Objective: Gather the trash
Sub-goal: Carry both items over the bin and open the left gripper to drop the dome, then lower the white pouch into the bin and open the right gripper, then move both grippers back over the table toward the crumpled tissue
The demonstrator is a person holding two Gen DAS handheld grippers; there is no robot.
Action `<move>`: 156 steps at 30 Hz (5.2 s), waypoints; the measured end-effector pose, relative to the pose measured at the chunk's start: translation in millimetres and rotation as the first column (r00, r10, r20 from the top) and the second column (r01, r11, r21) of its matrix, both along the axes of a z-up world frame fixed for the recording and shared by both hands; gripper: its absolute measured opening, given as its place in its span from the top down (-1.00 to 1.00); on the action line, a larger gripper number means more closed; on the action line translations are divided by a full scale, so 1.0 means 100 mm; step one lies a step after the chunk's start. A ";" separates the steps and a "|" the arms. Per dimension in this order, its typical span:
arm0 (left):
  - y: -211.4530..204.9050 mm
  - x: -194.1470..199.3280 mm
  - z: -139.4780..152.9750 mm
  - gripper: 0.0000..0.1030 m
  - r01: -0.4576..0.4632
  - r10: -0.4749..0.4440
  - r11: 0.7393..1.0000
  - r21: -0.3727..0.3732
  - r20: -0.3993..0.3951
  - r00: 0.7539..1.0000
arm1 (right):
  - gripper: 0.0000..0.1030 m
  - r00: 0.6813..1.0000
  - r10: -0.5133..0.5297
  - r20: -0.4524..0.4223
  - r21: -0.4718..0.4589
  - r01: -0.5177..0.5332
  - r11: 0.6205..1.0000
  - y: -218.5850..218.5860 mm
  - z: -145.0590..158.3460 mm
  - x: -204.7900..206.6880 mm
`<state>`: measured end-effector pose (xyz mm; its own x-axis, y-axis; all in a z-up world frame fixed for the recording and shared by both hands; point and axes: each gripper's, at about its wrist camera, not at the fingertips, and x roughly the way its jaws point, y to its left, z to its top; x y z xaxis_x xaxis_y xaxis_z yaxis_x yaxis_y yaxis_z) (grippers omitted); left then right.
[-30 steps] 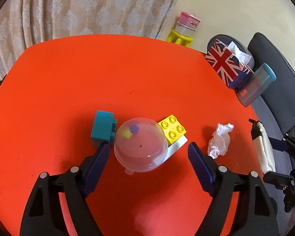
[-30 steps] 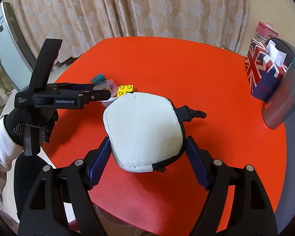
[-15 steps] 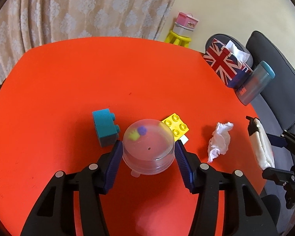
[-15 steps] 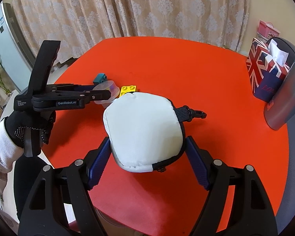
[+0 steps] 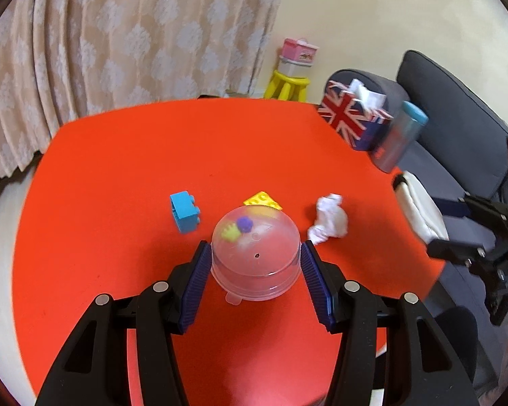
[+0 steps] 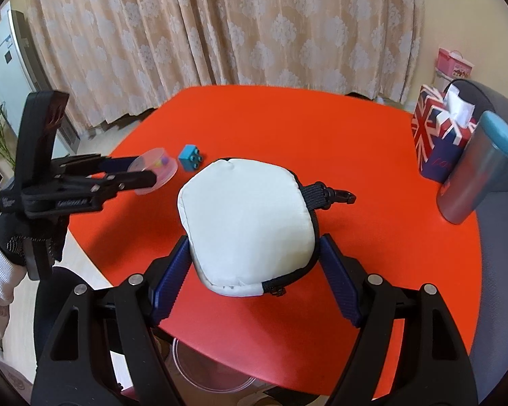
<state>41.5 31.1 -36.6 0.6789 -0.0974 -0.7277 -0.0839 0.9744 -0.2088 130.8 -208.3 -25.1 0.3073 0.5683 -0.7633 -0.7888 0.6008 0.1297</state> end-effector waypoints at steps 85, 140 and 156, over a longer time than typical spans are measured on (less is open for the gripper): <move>-0.98 -1.47 -0.20 -0.86 0.040 -0.043 0.998 0.055 0.054 0.998 | -0.46 0.998 0.057 0.001 0.010 -0.057 0.998 -0.72 -0.34 -1.52; -0.59 -1.26 0.01 -0.86 0.006 -0.007 1.000 0.012 0.050 0.999 | -0.89 1.000 0.018 -0.010 0.046 -0.017 0.999 -0.48 -0.04 -0.95; -0.23 -0.64 0.02 -0.86 0.009 -0.010 1.000 0.004 0.032 0.999 | -0.89 0.999 0.038 -0.031 -0.050 -0.040 0.998 0.07 -0.22 -0.06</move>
<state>-22.5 7.6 -34.8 0.7011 -0.1014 -0.7058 -0.0679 0.9758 -0.2077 124.6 -200.8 -47.3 0.2624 0.5403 -0.7995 -0.8081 0.5758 0.1239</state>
